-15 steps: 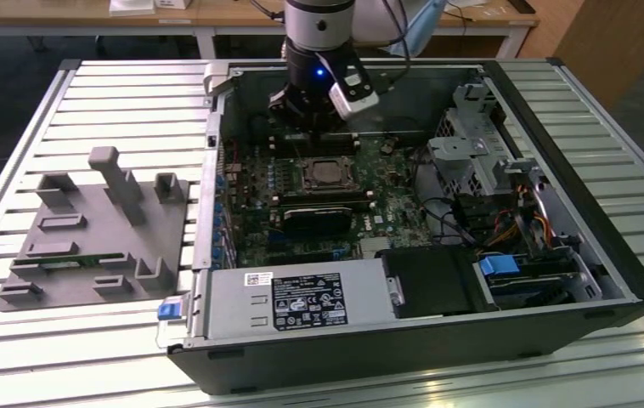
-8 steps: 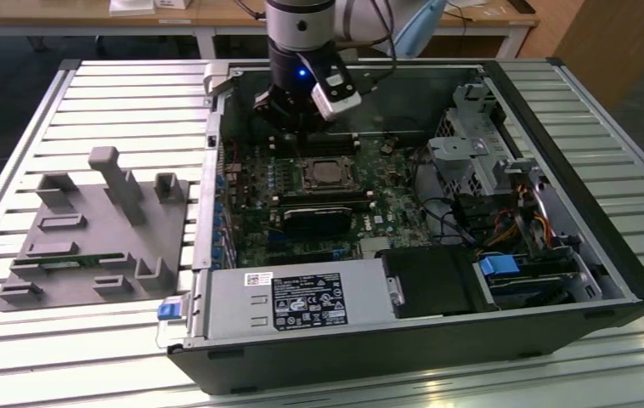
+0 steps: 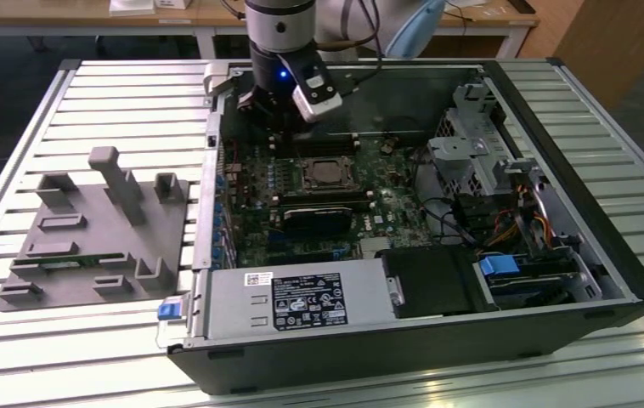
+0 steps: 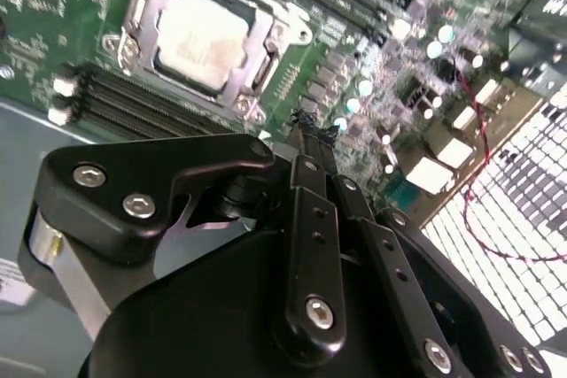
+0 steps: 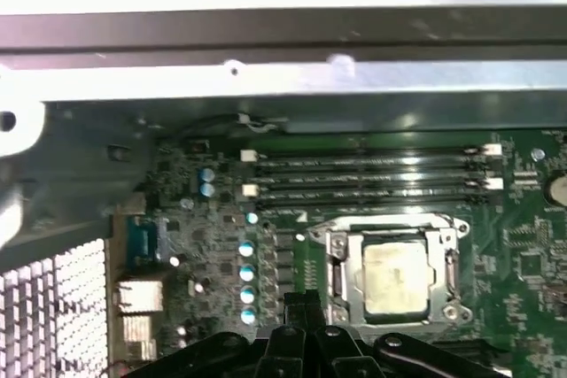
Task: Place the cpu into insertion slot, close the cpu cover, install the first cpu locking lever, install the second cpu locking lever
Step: 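Install the first cpu locking lever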
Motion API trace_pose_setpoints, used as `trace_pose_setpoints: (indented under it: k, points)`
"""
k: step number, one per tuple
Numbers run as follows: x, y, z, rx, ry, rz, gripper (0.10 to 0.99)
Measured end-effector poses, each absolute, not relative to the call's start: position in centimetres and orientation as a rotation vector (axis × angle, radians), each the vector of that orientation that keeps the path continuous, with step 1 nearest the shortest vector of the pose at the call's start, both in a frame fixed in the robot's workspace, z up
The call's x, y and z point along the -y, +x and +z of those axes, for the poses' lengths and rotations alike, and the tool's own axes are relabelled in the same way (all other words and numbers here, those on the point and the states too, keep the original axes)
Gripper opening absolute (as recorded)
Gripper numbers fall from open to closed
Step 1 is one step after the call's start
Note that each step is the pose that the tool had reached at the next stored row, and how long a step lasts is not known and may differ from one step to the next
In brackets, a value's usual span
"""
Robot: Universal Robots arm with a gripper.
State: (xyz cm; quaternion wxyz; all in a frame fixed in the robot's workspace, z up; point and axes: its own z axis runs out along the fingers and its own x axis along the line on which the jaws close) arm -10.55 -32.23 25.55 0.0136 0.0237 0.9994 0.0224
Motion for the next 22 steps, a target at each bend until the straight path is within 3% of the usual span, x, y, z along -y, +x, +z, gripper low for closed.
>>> trace_pose_setpoints:
  k: [5, 13, 22]
  points:
    - [32.2, -11.3, 25.5, -3.111, 0.075, 0.154, 0.106]
    - [32.3, -11.9, 25.4, -3.097, 0.078, 0.366, 0.106]
    - [32.3, -11.7, 25.0, -3.088, 0.079, 0.438, 0.106]
